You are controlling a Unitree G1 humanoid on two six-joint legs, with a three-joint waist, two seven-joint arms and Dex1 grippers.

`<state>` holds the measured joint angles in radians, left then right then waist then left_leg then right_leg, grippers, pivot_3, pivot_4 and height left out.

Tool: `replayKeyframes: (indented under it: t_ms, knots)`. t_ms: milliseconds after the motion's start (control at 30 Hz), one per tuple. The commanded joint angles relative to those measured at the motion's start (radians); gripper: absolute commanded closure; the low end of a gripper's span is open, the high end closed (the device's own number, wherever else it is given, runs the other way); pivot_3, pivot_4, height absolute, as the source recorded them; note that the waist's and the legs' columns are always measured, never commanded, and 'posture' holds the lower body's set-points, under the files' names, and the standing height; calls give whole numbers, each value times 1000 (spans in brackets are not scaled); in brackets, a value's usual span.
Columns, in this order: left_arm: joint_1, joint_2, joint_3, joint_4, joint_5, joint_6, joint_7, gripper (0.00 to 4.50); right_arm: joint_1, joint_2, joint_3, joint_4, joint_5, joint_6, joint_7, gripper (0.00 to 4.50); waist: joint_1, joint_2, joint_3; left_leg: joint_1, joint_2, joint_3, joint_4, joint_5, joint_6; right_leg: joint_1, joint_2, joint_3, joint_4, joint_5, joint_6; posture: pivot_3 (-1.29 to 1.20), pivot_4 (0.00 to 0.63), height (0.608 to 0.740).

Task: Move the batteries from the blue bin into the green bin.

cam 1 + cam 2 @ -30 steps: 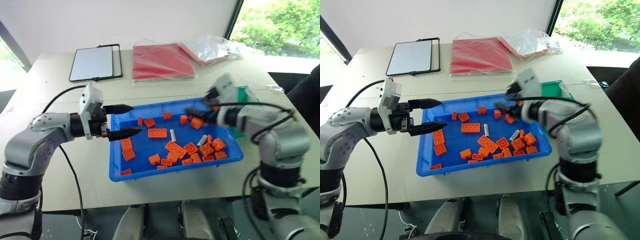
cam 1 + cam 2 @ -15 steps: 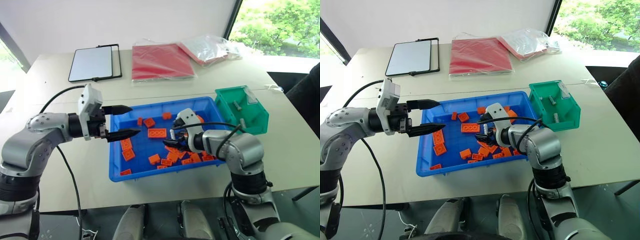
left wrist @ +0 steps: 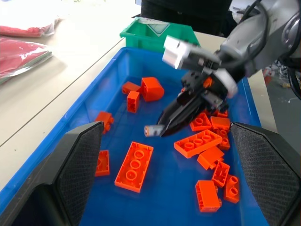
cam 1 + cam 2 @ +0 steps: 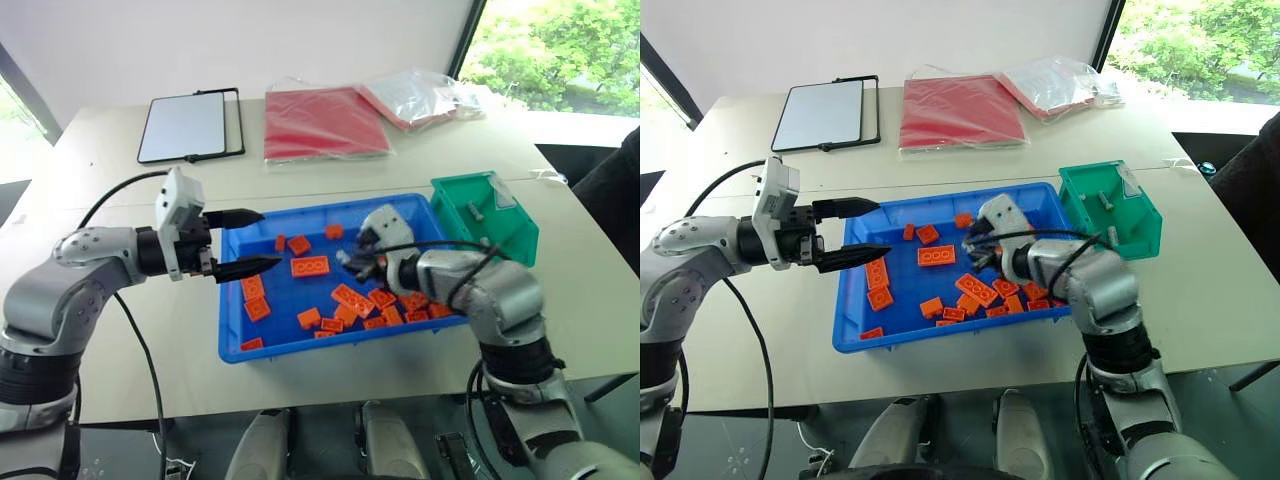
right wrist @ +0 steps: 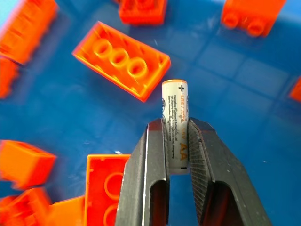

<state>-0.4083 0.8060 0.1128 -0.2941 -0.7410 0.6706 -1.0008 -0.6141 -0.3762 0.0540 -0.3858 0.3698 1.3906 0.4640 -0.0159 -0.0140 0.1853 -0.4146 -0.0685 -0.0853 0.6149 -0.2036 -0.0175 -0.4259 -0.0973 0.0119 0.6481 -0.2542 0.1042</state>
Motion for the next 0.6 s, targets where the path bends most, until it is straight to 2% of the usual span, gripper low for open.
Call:
replayKeyframes:
  t_ms: [33, 167, 233, 300, 367, 433, 467, 533, 600]
  knots:
    - [-22, -5, 13, -3, 8, -25, -9, 0, -99, -130, -199, -54, 19, 40, 7, 4429, 4, 0, 0, 0, 0, 0, 0, 0, 0, 0, 0, 0, 0, 0, 0, 0, 150, 731]
    - [-37, -14, 1, 24, 22, -41, -22, 0, -113, -326, -300, 27, -8, 4, 22, 4429, 8, -1, 0, 0, 0, -1, 0, -1, 1, 2, 0, -1, -1, 0, 0, 0, 150, 731]
    - [-48, -24, -10, 37, 31, -51, -28, 0, -87, -384, -322, 75, -15, -25, 26, 4429, 5, -1, 0, -1, 0, 1, 0, -1, 1, 1, -1, -1, -2, 0, 0, 0, 150, 731]
    - [-60, -37, -22, 47, 40, -58, -34, 0, -50, -397, -317, 99, -21, -67, 20, 3426, -1, -2, 0, 0, 0, 1, 0, -1, 2, 1, -1, -1, -2, 0, 0, 0, 150, 731]
    - [-68, -45, -29, 53, 47, -61, -40, 0, -24, -391, -299, 108, -44, -143, -1, 2619, -6, -1, 0, 0, 2, 3, 0, -1, 2, 1, 0, 0, -2, 0, 0, 0, 150, 731]
    - [-74, -50, -31, 57, 51, -61, -46, 0, -8, -382, -284, 105, -71, -222, -23, 1521, -6, -1, 0, 1, 3, 3, 0, -1, 2, 1, 1, 0, -1, 0, 0, 0, 150, 731]
    - [-76, -51, -32, 60, 52, -62, -48, 0, -6, -378, -284, 99, -75, -258, -26, 1189, -6, -1, 0, 1, 3, 3, 0, -1, 2, 1, 1, 0, -1, 0, 0, 0, 150, 731]
    - [-78, -51, -31, 63, 55, -62, -53, 0, -6, -379, -299, 68, -52, -317, -1, 1189, -2, -1, 0, 1, 3, 3, 0, -1, 2, 1, 1, 0, -1, 0, 0, 0, 150, 731]
    - [-81, -48, -30, 66, 56, -61, -57, 0, 14, -412, -297, 10, -10, -418, 98, 1189, 1, -1, 0, 0, 2, 3, 0, -1, 2, 1, 0, 0, -1, 0, 0, 0, 150, 731]
